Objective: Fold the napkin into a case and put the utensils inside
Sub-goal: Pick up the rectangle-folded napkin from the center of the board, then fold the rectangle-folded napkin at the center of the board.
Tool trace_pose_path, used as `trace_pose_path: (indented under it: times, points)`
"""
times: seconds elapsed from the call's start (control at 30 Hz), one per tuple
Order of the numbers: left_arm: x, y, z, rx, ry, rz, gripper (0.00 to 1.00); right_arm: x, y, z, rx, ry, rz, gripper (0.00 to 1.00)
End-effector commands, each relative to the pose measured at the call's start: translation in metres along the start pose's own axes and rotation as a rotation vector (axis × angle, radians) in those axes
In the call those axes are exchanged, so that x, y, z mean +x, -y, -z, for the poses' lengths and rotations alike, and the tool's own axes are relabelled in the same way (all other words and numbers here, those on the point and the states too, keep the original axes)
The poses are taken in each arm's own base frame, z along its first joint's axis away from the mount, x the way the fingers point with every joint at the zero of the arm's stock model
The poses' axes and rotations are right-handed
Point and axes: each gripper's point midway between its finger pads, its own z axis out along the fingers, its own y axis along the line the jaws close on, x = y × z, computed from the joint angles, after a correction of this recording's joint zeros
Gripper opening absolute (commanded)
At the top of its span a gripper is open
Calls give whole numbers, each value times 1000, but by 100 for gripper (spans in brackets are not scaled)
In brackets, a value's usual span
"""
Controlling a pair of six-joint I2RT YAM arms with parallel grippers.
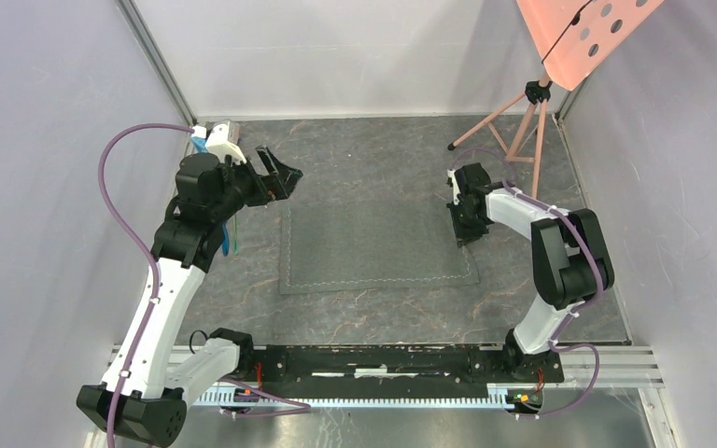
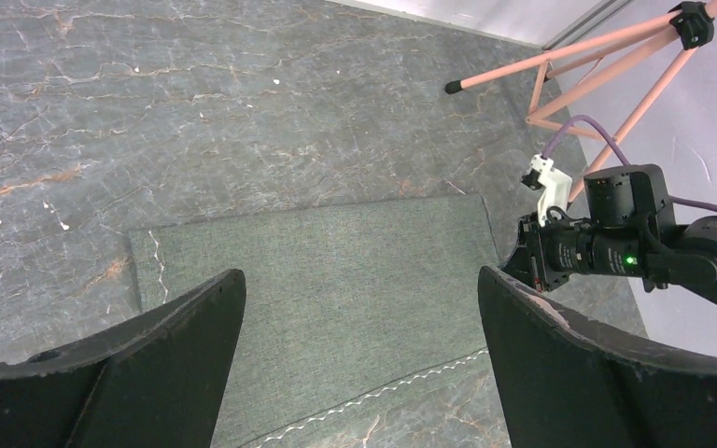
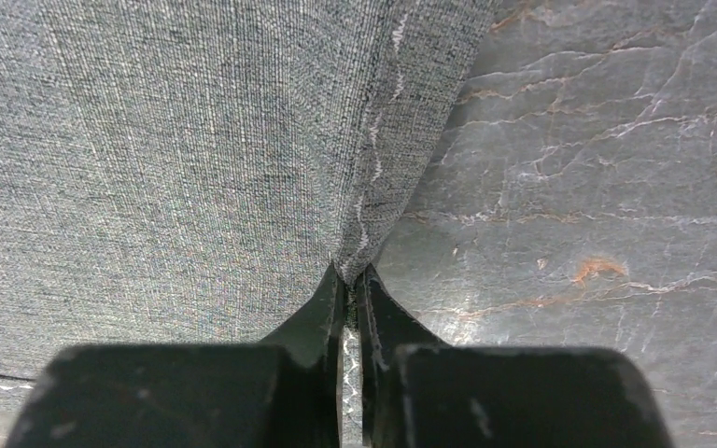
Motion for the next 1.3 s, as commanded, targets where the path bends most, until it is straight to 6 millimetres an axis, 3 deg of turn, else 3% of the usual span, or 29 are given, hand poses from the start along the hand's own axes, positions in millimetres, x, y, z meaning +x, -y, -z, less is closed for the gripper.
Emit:
trace_pose_path:
  times: [0.0,0.17,0.4,0.57,0.7,0.83,1.07,1.27]
  points:
    - [-7,2,2,21,36,-73,100,15,15,-27,81,-1,34,1]
    - [-6,1,1,18,34,-73,100,7,42,-6,218,64,57,0]
    - [-4,3,-1,29,24,-65,100,-1,108,38,491,133,9,0]
    - [-4,3,-1,32,25,-64,100,-17,116,61,552,170,61,1]
    - [-4,2,-1,26,26,-65,100,-33,76,63,428,215,153,0]
    - [-4,1,-1,24,27,-68,100,-42,4,62,230,248,257,0]
    - [-4,0,-1,16,29,-71,100,-39,-133,64,-85,274,379,0]
    - [-4,-2,-1,6,30,-76,100,-44,-213,64,-209,288,461,1]
